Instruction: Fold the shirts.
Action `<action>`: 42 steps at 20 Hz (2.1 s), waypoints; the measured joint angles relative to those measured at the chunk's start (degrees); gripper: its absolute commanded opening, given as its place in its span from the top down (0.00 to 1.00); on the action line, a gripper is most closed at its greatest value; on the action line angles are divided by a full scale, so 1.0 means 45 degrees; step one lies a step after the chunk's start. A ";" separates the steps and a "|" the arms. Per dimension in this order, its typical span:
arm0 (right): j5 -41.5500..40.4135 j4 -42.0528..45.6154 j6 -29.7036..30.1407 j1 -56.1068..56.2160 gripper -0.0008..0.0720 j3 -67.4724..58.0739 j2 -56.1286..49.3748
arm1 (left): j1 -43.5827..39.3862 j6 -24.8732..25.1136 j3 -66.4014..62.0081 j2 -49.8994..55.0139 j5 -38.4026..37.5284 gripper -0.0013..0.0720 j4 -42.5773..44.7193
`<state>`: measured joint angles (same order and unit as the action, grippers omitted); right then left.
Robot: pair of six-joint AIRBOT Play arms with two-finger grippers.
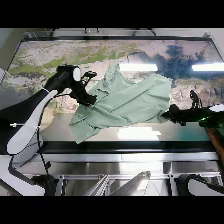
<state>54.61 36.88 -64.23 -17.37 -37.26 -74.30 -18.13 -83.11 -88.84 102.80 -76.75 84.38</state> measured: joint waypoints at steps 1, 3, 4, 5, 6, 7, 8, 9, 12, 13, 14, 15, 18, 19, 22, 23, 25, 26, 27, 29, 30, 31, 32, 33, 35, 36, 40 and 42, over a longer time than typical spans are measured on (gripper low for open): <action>0.0063 0.0005 0.0015 -0.0165 0.97 -0.0010 0.0005 | 0.0427 0.0005 0.0000 -0.0126 -0.0131 0.95 -0.0233; 0.0199 0.0010 0.0097 -0.0481 0.97 -0.0010 0.0005 | 0.1307 0.0267 0.0000 -0.0471 -0.0316 0.95 -0.0923; 0.0253 0.0010 0.0165 -0.0612 0.97 -0.0019 0.0005 | 0.1744 0.0559 0.0000 -0.0636 -0.0457 0.95 -0.1472; 0.0330 0.0010 0.0199 -0.0748 0.97 -0.0029 0.0005 | 0.2176 0.0894 0.0000 -0.0772 -0.0646 0.95 -0.2157; 0.0432 0.0029 0.0296 -0.0884 0.97 -0.0068 0.0005 | 0.2579 0.1234 0.0000 -0.0874 -0.0937 0.95 -0.2924; 0.0534 0.0039 0.0393 -0.1015 0.97 -0.0126 0.0005 | 0.2929 0.1486 0.0000 -0.0928 -0.1263 0.95 -0.3517; 0.0665 0.0092 0.0442 -0.1185 0.97 -0.0238 0.0005 | 0.3288 0.1685 0.0000 -0.0962 -0.1603 0.95 -0.3993; 0.0806 0.0194 0.0495 -0.1365 0.97 -0.0379 0.0005 | 0.3619 0.1841 0.0000 -0.0967 -0.1899 0.95 -0.4313; 0.1239 0.0661 0.0520 -0.2074 0.97 -0.0928 0.0005 | 0.4702 0.2123 0.0097 -0.0971 -0.2545 0.95 -0.4949; 0.1384 0.0787 0.0486 -0.2317 0.97 -0.1088 0.0005 | 0.5027 0.2152 0.0199 -0.0971 -0.2691 0.95 -0.5071; 0.1554 0.0879 0.0442 -0.2550 0.97 -0.1214 0.0005 | 0.5333 0.2200 0.0364 -0.0971 -0.2822 0.95 -0.5178; 0.1705 0.0981 0.0398 -0.2764 0.97 -0.1307 0.0005 | 0.5615 0.2249 0.0612 -0.0971 -0.2934 0.95 -0.5221; 0.1967 0.1195 0.0180 -0.3172 0.97 -0.1457 0.0005 | 0.6256 0.2399 0.1719 -0.0971 -0.2997 0.95 -0.5372; 0.2055 0.1205 0.0165 -0.3215 0.97 -0.1481 0.0005 | 0.6382 0.2531 0.2089 -0.0971 -0.2992 0.94 -0.5387; 0.2346 0.1205 0.0131 -0.3123 0.97 -0.1515 0.0005 | 0.6581 0.2929 0.2875 -0.0971 -0.2914 0.58 -0.5484; 0.2409 0.1209 0.0131 -0.3021 0.97 -0.1515 0.0005 | 0.6620 0.3011 0.3002 -0.0971 -0.2817 0.58 -0.5581; 0.2477 0.1214 0.0131 -0.2730 0.80 -0.1515 0.0005 | 0.6669 0.3123 0.3162 -0.0971 -0.2691 0.58 -0.5858; 0.2477 0.1214 0.0136 -0.2599 0.39 -0.1515 0.0005 | 0.6679 0.3167 0.3211 -0.0971 -0.2652 0.58 -0.5935; 0.2477 0.1209 0.0151 -0.2487 0.18 -0.1515 0.0005 | 0.6688 0.3191 0.3225 -0.0971 -0.2657 0.58 -0.6003; 0.2395 0.1287 0.0199 -0.2375 0.17 -0.1520 0.0005 | 0.6766 0.3225 0.3055 -0.0971 -0.2798 0.00 -0.6067; 0.2215 0.1404 0.0219 -0.2370 0.17 -0.1525 0.0005 | 0.6815 0.3245 0.2841 -0.0971 -0.2939 0.00 -0.6115; 0.2064 0.1588 0.0238 -0.2385 0.17 -0.1530 0.0005 | 0.6863 0.3240 0.2560 -0.0971 -0.3065 0.00 -0.6139; 0.1894 0.1821 0.0243 -0.2419 0.17 -0.1530 0.0000 | 0.6921 0.3177 0.2215 -0.0971 -0.3206 0.00 -0.6149; 0.1739 0.2025 0.0272 -0.2458 0.17 -0.1530 -0.0015 | 0.6970 0.3143 0.1894 -0.0971 -0.3298 0.00 -0.6159; 0.1350 0.2448 0.0282 -0.2545 0.17 -0.1530 -0.0170 | 0.7023 0.3002 0.1409 -0.0976 -0.3439 0.00 -0.6212; 0.1234 0.2574 0.0282 -0.2569 0.17 -0.1530 -0.0316 | 0.7033 0.2992 0.1360 -0.0976 -0.3483 0.00 -0.6275; 0.1234 0.2662 0.0529 -0.2438 0.18 -0.1554 -0.1229 | 0.7062 0.2924 0.2234 -0.0976 -0.3609 0.00 -0.6358; 0.1375 0.2477 0.0782 -0.2278 0.18 -0.1569 -0.1647 | 0.7062 0.3113 0.2890 -0.0976 -0.3619 0.03 -0.6431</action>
<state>60.80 48.03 -60.71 -27.62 -44.31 -81.71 13.65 -69.10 -75.83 98.41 -93.03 55.44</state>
